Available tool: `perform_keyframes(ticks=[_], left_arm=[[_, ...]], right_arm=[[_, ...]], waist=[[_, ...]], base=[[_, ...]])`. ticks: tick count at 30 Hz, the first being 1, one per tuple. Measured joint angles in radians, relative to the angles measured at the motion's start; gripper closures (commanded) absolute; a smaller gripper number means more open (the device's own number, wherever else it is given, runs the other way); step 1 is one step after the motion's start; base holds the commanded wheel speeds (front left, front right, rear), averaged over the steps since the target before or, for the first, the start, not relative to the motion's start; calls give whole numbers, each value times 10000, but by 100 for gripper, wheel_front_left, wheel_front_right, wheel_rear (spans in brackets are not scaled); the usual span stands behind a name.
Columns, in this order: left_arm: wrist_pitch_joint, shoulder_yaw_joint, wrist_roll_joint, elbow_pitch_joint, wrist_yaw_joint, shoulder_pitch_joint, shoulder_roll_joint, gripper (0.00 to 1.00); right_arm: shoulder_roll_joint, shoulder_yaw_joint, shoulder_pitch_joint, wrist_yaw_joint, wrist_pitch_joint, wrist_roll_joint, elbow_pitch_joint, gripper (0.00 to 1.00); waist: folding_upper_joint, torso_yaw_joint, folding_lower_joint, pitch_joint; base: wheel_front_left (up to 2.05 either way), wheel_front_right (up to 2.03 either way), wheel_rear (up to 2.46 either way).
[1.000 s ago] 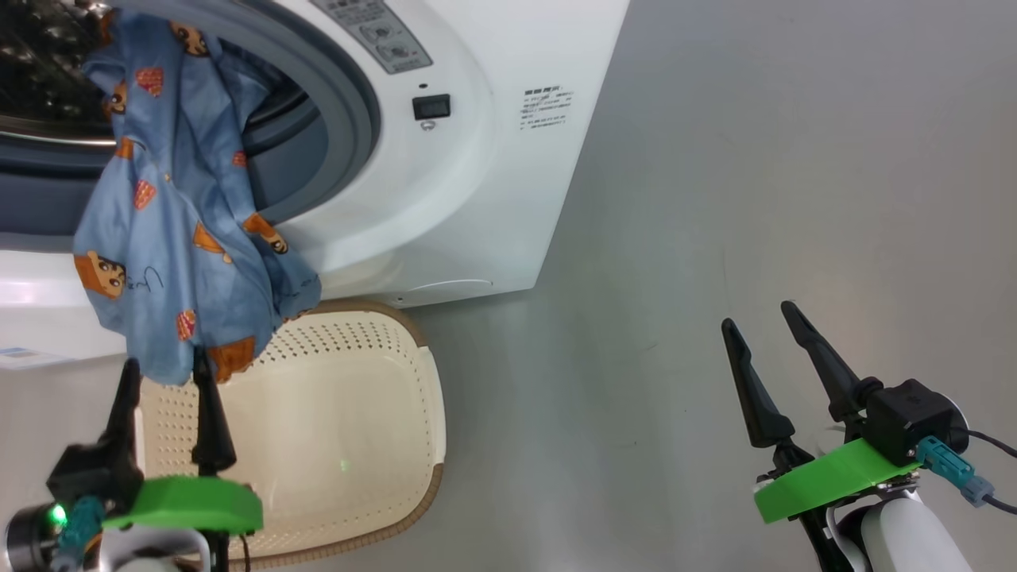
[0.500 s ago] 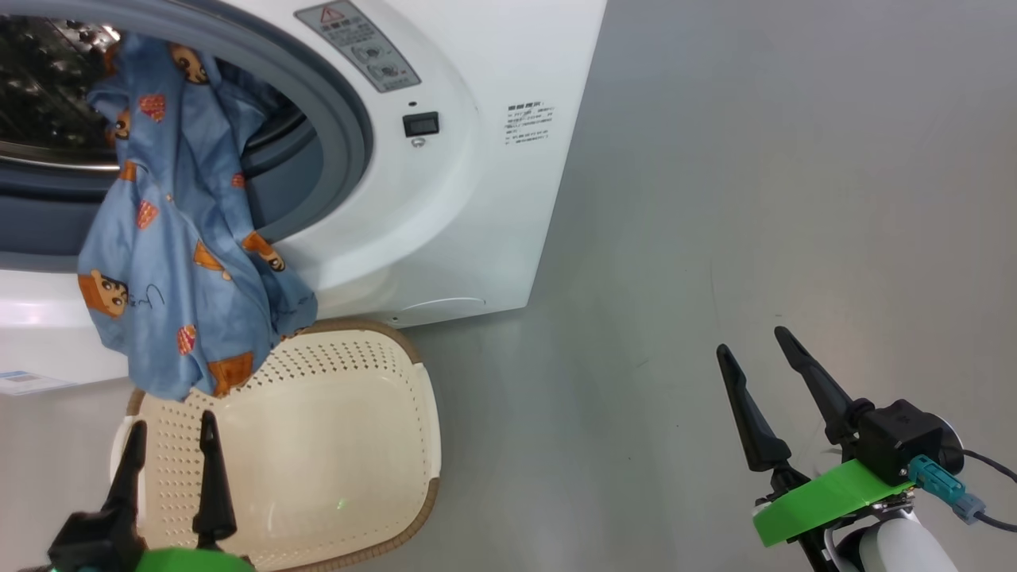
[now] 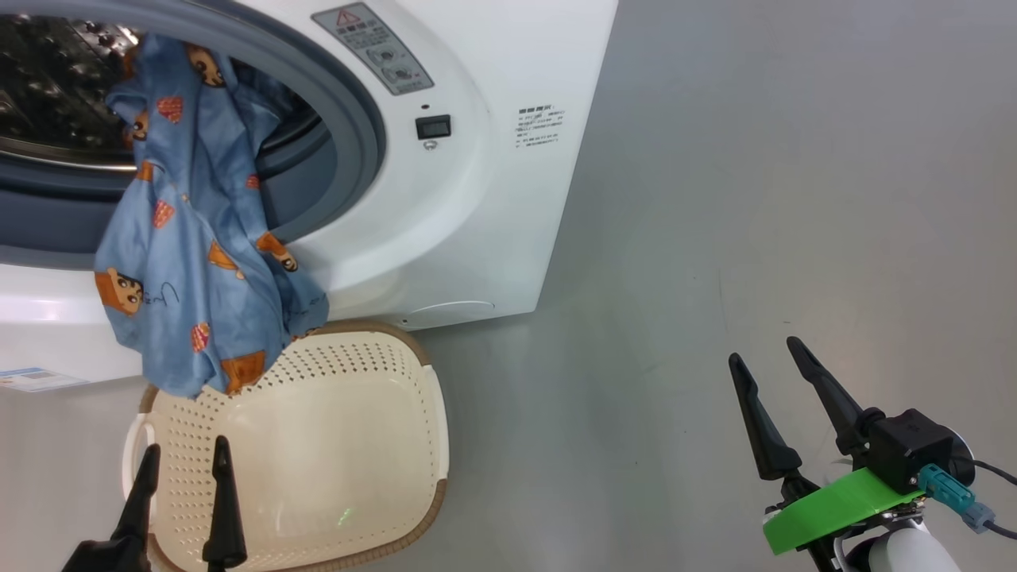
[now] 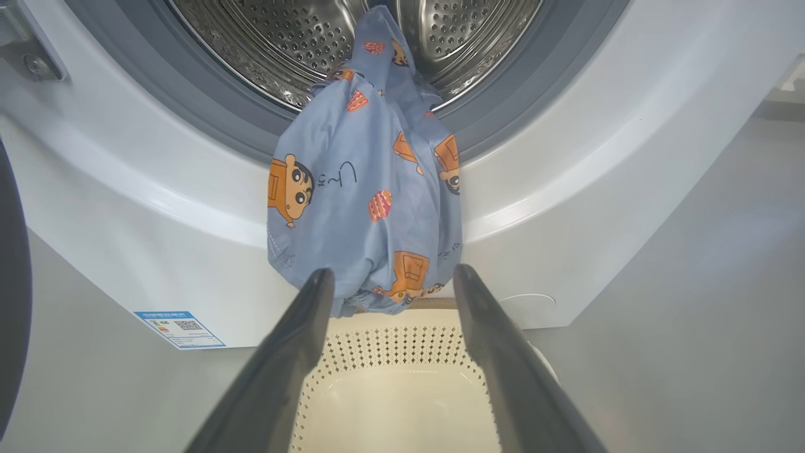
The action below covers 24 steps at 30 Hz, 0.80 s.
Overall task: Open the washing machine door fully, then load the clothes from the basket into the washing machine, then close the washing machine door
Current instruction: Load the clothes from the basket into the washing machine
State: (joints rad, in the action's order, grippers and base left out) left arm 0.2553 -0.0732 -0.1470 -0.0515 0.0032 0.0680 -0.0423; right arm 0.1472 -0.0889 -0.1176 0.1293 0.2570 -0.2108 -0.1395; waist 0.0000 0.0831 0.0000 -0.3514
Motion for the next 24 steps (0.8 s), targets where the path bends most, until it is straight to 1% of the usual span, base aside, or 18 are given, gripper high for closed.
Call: perform_keyframes(ticks=[7, 17, 24], left_arm=[[0, 82, -82, 94, 81, 201, 0, 0], [0, 94, -100, 127, 100, 190, -2, 0], [0, 63, -104, -403, 98, -45, -100, 0]], right_arm=[[2, -58, 1, 0, 0, 0, -2, 0], [2, -209, 0, 0, 0, 0, -6, 0], [-2, -255, 0, 0, 0, 0, -4, 0]], waist=[[0, -12, 0, 44], [0, 187, 0, -20], [0, 360, 0, -69]], base=[[0, 0, 0], [0, 0, 0], [0, 0, 0]])
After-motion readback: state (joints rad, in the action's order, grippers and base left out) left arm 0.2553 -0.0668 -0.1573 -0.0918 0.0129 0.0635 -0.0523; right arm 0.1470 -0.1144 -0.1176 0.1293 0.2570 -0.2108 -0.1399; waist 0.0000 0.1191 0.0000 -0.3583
